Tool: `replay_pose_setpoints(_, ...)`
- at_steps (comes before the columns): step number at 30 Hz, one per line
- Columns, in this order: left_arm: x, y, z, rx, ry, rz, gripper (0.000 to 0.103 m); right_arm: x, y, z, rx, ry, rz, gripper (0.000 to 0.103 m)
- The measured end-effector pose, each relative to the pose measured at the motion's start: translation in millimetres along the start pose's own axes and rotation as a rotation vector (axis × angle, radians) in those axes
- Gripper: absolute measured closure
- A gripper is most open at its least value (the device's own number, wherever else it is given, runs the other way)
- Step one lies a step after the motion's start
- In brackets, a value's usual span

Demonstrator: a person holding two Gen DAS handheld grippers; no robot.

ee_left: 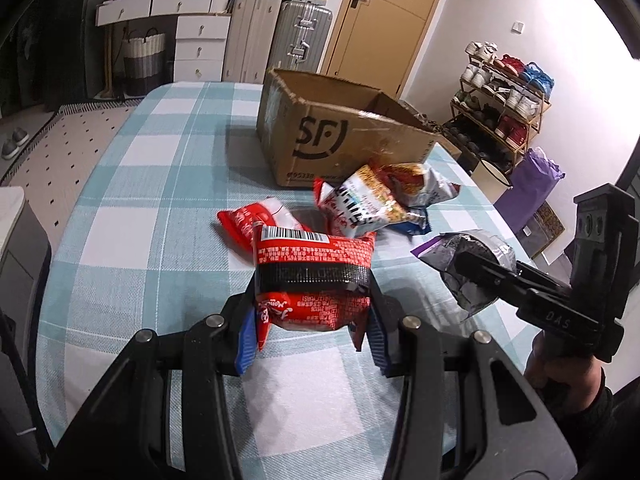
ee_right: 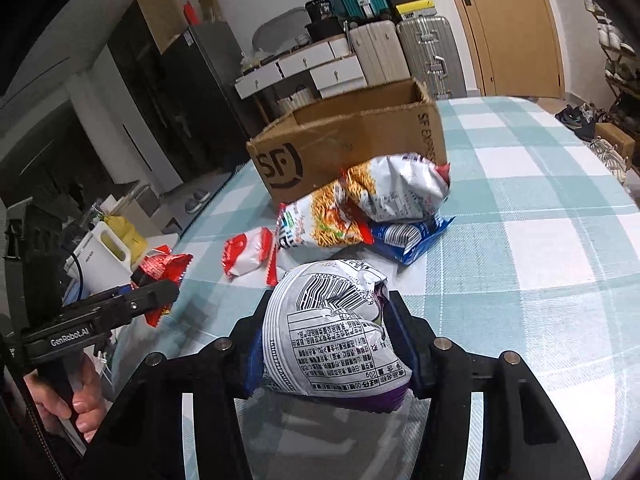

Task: Organize snacks
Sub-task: 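Lift both held packets and carry them over the cardboard box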

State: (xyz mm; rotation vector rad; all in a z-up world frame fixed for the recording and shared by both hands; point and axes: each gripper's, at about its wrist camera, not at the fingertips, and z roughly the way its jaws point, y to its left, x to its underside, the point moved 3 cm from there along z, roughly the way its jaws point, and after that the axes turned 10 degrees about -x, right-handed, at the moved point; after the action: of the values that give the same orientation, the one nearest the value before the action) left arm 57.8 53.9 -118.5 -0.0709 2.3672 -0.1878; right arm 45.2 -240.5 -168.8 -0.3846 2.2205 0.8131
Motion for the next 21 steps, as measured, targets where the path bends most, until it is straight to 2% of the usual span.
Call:
replay_pose_setpoints(12, -15, -28, -29, 0.009, -0.043, 0.061, 0.062, -14, 14, -52, -0.012, -0.1, -0.017, 0.05)
replay_pose_setpoints(21, -40, -46, -42, 0.031, -0.066, 0.085, 0.062, -36, 30, -88, -0.027, -0.165, -0.065, 0.05)
